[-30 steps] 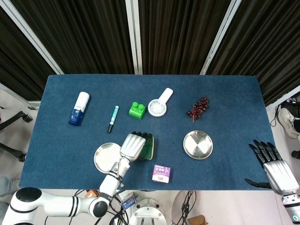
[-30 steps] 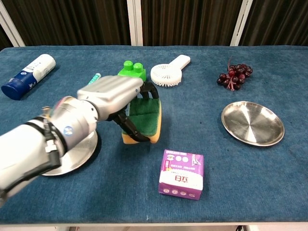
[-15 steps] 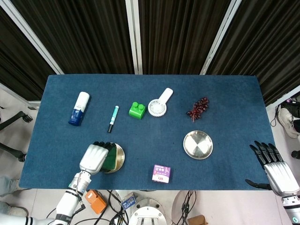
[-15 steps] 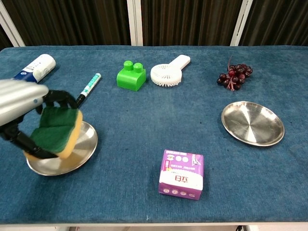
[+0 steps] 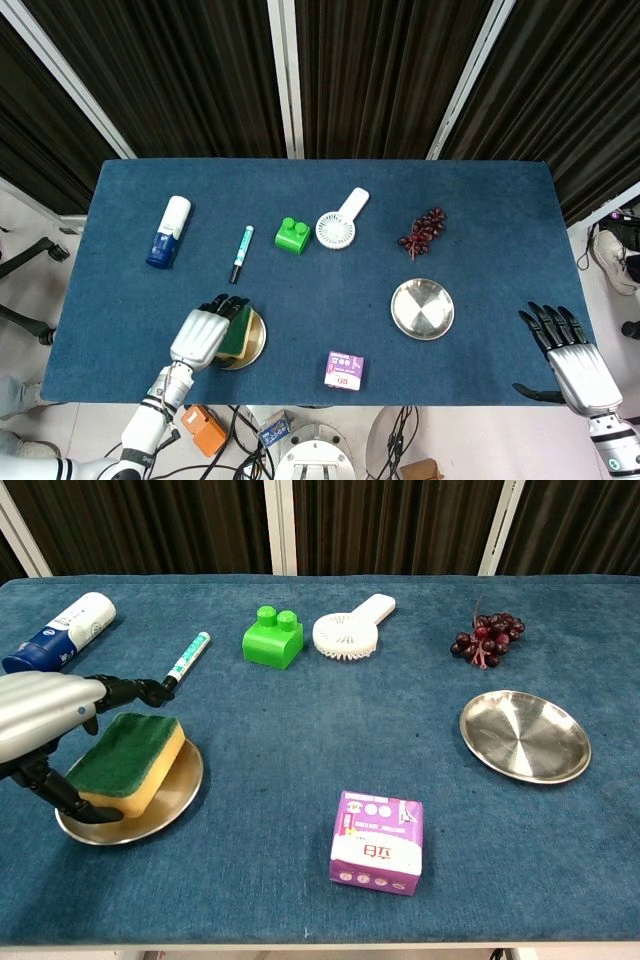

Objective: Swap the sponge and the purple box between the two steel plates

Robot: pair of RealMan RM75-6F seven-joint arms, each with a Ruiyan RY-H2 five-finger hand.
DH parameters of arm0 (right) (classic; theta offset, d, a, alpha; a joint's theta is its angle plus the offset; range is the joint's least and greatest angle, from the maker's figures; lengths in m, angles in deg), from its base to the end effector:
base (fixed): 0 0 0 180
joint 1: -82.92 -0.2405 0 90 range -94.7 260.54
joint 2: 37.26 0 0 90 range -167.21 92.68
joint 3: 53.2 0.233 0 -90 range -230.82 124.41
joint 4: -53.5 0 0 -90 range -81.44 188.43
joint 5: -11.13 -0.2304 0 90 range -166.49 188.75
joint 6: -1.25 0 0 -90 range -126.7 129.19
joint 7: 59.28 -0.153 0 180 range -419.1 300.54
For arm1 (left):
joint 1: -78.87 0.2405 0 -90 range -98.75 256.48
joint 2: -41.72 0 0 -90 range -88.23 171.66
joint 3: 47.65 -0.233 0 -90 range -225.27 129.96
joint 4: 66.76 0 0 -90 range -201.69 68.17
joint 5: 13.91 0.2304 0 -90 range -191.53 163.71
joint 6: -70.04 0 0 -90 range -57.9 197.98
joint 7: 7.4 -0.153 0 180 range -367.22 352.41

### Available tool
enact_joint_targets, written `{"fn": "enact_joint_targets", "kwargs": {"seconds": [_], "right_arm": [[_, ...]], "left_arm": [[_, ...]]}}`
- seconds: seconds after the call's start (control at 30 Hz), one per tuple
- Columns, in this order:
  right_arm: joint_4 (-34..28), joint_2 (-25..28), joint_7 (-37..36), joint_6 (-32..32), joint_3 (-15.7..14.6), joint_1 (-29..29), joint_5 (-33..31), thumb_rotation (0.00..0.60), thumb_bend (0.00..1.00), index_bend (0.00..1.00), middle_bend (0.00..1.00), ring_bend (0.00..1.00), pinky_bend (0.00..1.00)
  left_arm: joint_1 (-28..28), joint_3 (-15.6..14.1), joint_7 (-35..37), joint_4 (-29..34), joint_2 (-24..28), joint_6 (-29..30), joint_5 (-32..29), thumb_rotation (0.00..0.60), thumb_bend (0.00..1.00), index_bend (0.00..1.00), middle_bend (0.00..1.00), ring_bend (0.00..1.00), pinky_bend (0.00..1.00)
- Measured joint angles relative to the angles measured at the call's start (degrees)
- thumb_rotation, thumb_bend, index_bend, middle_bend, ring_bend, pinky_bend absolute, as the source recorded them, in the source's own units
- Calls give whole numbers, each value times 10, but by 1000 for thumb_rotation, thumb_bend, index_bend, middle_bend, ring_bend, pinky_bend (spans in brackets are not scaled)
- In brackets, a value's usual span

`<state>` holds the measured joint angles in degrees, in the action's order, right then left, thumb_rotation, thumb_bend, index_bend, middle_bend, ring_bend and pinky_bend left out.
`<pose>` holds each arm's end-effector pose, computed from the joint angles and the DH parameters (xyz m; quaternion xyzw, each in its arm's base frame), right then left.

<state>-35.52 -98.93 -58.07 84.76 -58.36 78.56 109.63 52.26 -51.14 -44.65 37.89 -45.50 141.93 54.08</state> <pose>-0.3021 -0.1508 0.1131 0.7056 -0.3550 0.3331 0.5149 -0.1524 0.2076 -0.0391 -0.7488 -0.3930 -0.3118 0.4331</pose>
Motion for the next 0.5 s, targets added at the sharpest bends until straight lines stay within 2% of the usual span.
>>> {"fn": "enact_joint_targets", "kwargs": {"seconds": [0.27, 0.5], "right_arm": [[-30, -9, 33, -49, -1, -35, 24, 443, 154, 0, 0, 0, 0], [-123, -3, 109, -129, 5, -82, 31, 442, 154, 0, 0, 0, 0]], "left_arm": [[19, -16, 3, 57, 45, 23, 42, 600, 0, 49, 103, 83, 330], [33, -29, -16, 84, 74, 33, 56, 600, 0, 28, 74, 63, 326]]}}
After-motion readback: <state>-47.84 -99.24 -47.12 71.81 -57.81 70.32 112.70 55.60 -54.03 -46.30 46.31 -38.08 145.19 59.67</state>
